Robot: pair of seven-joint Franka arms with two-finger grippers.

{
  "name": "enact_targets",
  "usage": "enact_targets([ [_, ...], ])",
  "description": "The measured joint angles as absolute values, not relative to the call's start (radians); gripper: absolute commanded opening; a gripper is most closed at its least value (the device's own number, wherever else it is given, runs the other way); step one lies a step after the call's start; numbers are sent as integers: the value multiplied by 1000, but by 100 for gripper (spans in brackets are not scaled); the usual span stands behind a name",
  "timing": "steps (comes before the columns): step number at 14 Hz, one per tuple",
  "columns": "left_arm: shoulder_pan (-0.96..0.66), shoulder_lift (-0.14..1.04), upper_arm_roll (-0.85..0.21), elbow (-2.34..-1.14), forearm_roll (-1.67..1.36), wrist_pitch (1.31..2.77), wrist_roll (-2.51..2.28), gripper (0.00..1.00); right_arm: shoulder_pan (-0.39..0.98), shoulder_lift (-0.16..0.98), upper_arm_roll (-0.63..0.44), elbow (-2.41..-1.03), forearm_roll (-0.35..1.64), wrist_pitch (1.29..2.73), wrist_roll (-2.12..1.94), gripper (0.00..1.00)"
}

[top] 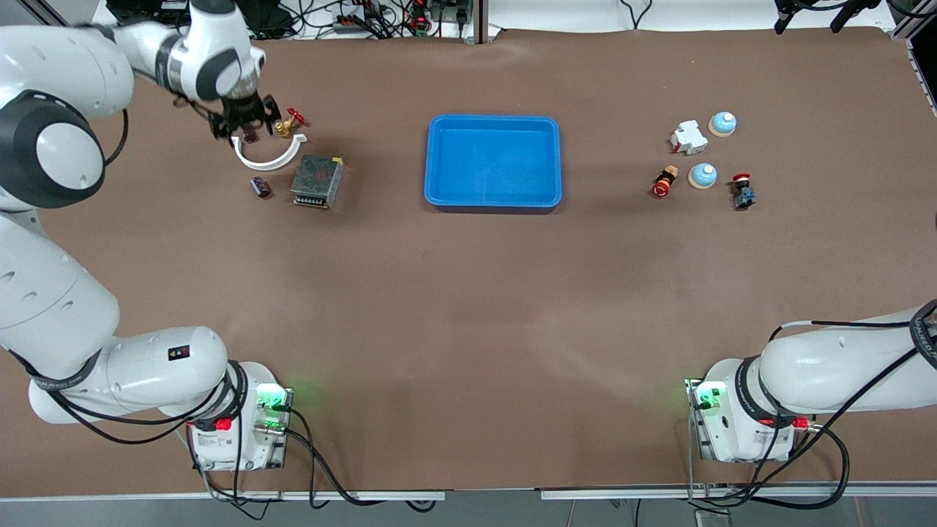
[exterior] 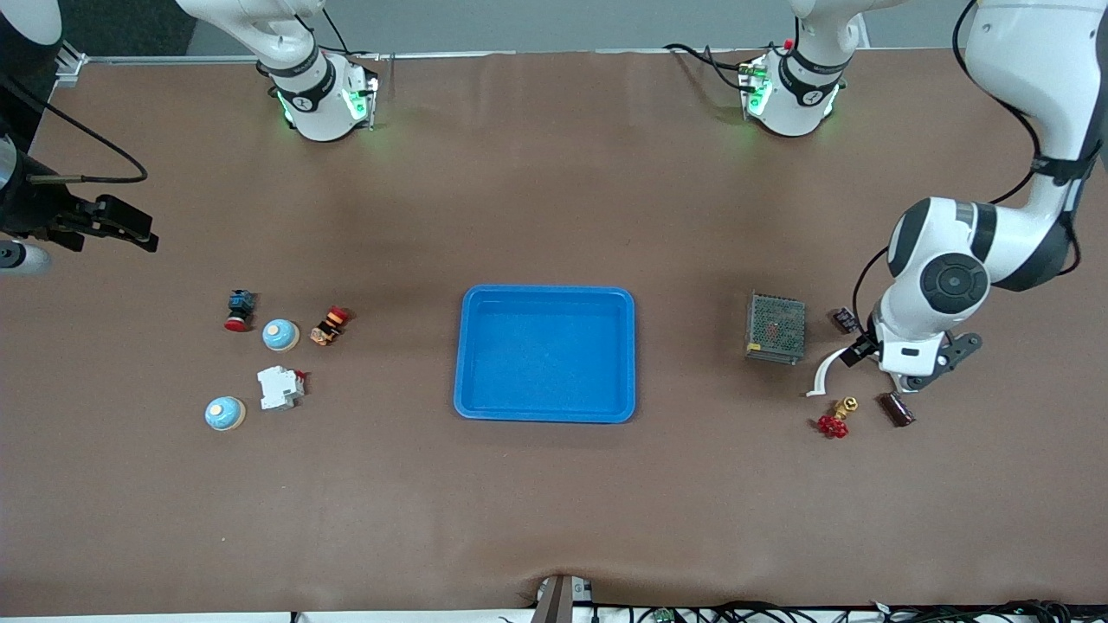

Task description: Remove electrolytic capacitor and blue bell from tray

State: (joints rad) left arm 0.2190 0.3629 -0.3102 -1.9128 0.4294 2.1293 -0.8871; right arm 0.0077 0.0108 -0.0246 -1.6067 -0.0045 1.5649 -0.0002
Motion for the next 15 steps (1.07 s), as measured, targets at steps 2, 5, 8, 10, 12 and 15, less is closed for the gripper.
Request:
enact_targets([
  [2, 218, 347, -337, -1783, 398, 1995, -794, 100, 8, 11, -22, -1607, -5, 1565, 0, 100],
  [5, 221, 334, -340, -1618, 335, 1849, -612, 100, 8, 11, -22, -1607, -5, 1565, 0, 100],
  [8, 235, 298, -336, -1540, 249, 1811, -482, 100, 7, 11, -22, -1603, -5, 1566, 0, 100],
  [10, 264, 258, -336, -1532, 188, 1805, -420, 100, 7, 11, -22, -1588, -5, 1566, 1, 100],
  [12, 282, 216, -336, -1530, 155, 1792, -350, 100, 5, 11, -23, -1577, -5, 1566, 1, 100],
  [15, 281, 158, -335, -1530, 110, 1769, -287, 100, -1, 11, -24, -1562, -5, 1566, 1, 100],
])
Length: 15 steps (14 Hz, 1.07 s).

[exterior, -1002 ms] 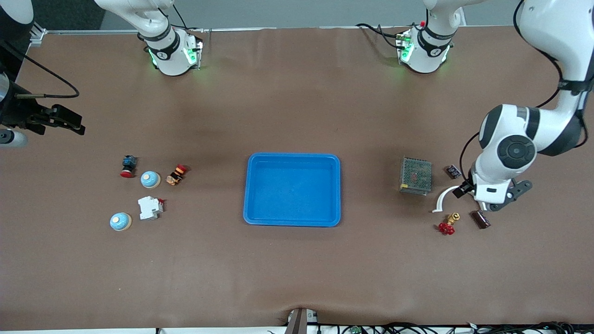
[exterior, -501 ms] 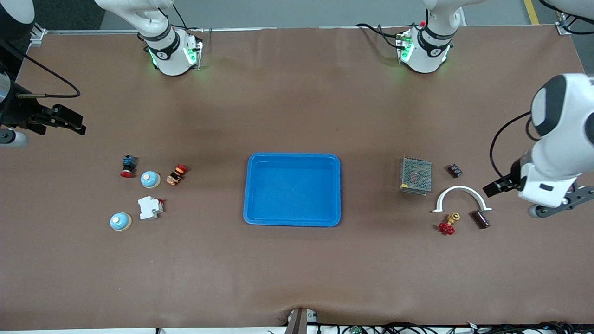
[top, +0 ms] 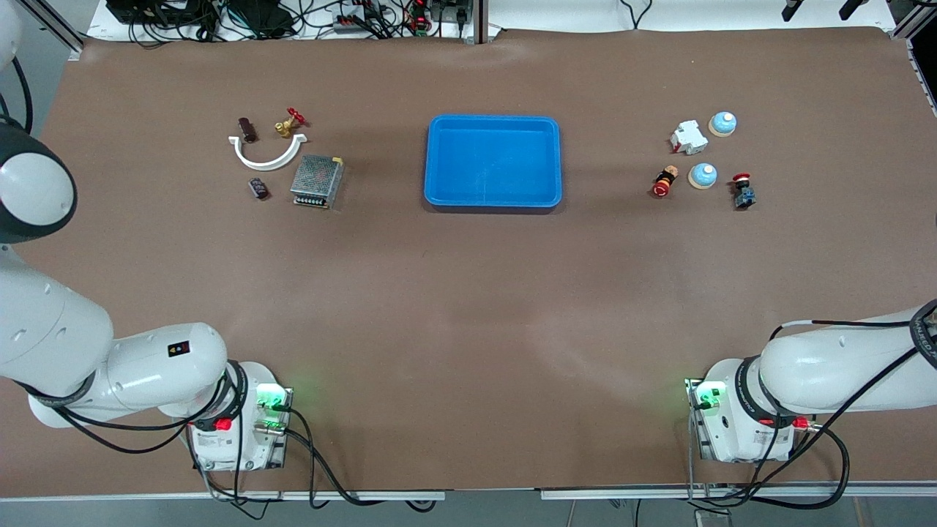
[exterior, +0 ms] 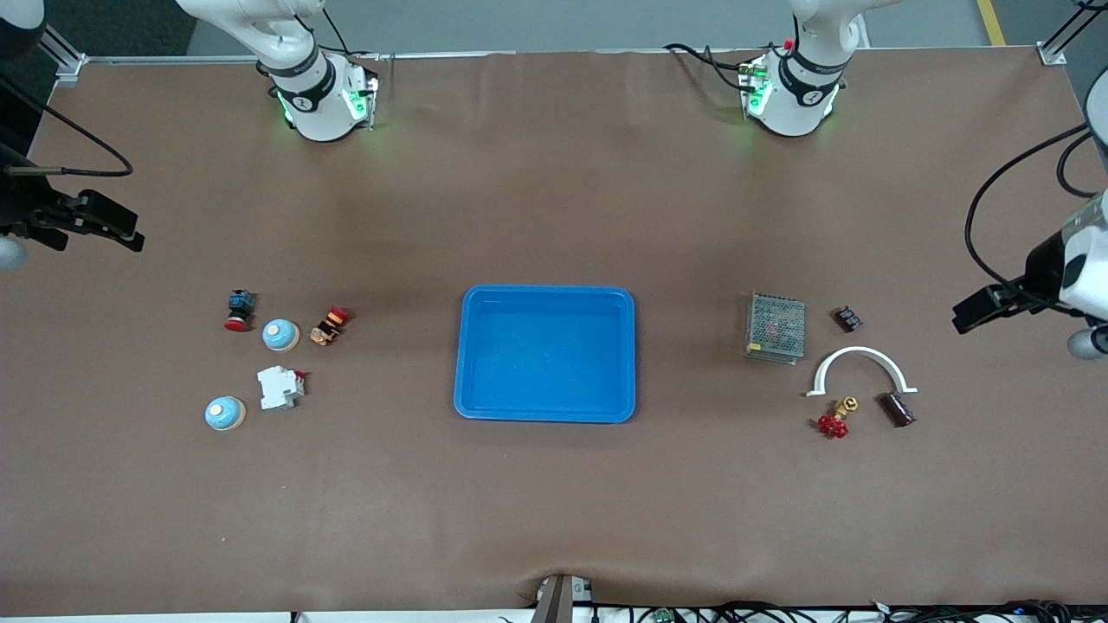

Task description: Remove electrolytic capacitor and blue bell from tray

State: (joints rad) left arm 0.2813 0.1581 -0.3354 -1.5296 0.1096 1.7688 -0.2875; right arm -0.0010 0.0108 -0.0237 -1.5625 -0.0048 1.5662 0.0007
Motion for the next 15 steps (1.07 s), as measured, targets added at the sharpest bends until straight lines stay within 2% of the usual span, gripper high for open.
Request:
enact_targets([
  [5, 199, 58, -268, -1540, 58, 1676, -219, 100, -10, 11, -25, -1525, -5, 1566, 1, 100],
  [9, 90, -26, -190, -1617, 43, 1662, -214, 100, -10, 11, -25, -1524, -5, 1566, 1, 100],
  [15, 89, -50, -176, -1614, 43, 1602, -169, 100, -10, 11, -25, -1524, -5, 1566, 1, 100],
])
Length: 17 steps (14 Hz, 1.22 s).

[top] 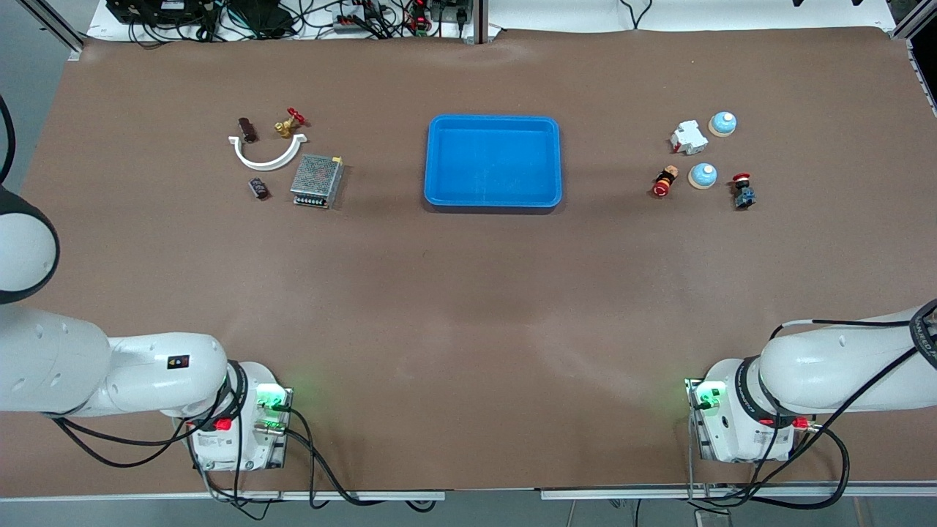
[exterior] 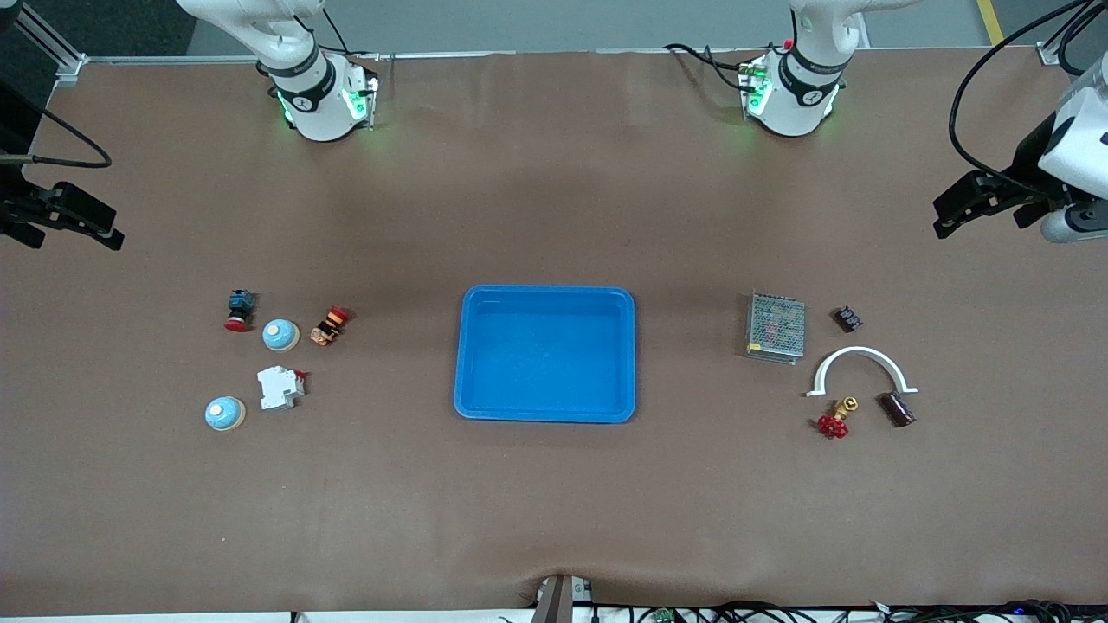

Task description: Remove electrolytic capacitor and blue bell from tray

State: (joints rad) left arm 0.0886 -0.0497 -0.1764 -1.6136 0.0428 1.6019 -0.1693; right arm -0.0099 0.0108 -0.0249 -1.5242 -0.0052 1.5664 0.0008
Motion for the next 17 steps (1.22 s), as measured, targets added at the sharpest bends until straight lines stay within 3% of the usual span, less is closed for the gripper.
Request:
enact_targets([
  [17, 81, -50, -179, -1601, -5, 1569, -133, 100, -10, 11, -24, -1524, -5, 1567, 1, 100],
])
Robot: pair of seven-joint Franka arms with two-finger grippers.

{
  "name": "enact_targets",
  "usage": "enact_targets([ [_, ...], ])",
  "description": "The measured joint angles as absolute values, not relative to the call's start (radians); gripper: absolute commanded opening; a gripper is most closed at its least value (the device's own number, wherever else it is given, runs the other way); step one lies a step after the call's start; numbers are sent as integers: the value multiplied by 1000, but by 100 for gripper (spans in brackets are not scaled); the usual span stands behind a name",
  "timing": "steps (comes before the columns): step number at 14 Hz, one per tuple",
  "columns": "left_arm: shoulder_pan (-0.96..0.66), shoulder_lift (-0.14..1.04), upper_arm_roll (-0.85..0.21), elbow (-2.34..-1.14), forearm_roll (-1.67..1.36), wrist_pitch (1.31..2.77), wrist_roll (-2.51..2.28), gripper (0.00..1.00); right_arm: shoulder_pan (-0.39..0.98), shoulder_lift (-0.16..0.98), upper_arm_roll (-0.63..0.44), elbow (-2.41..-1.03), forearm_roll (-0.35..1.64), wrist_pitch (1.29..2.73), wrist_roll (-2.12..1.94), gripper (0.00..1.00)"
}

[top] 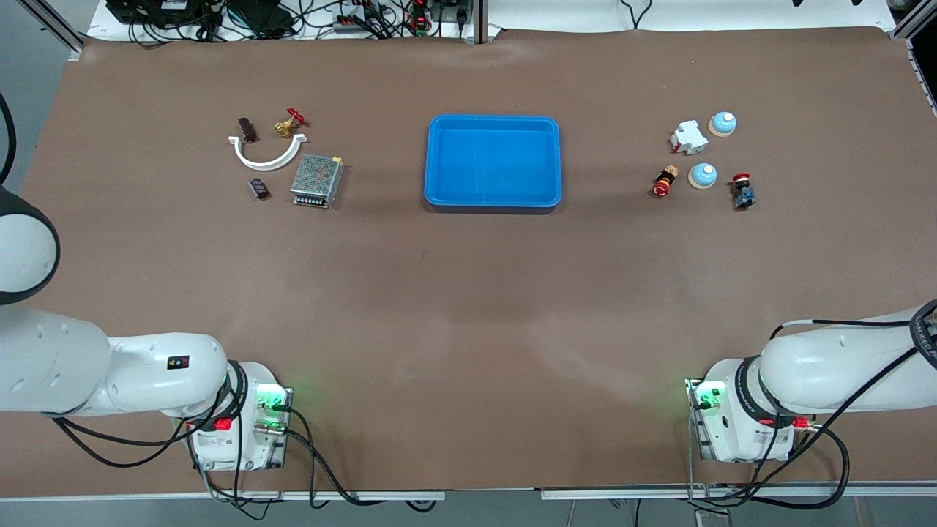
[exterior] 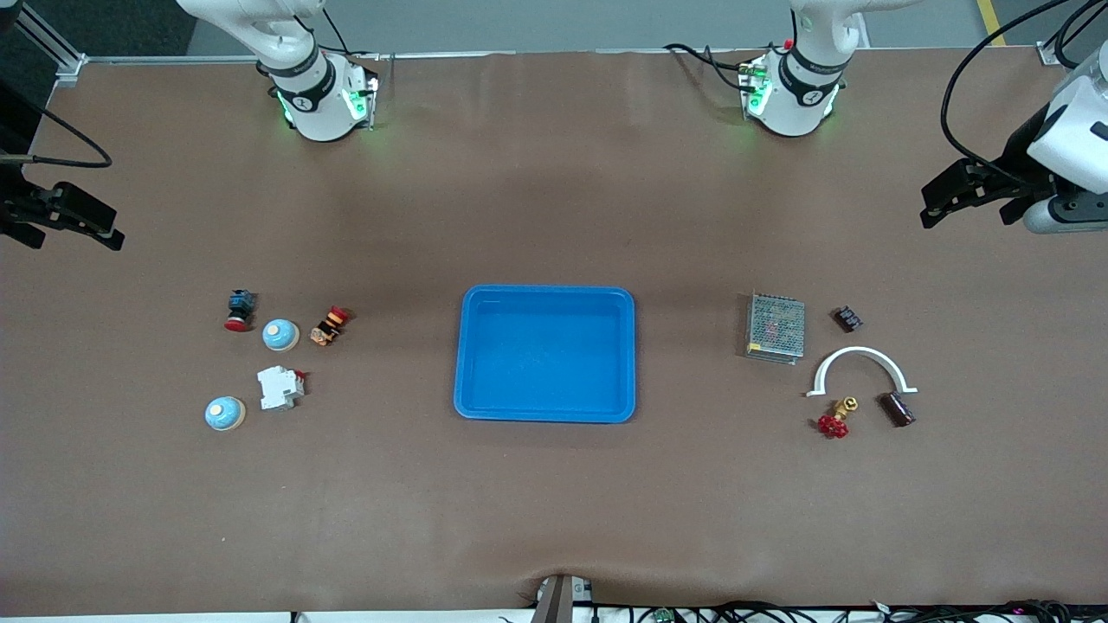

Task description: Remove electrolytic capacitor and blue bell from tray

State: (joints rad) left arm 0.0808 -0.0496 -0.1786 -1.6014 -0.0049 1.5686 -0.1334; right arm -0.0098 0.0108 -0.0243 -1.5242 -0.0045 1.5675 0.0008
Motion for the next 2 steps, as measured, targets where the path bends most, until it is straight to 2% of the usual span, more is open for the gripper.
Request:
enact_targets([
  [2, 81, -50, -178, -1595, -5, 1554, -133, 100, -10, 11, -24, -1524, -5, 1568, 1, 100],
])
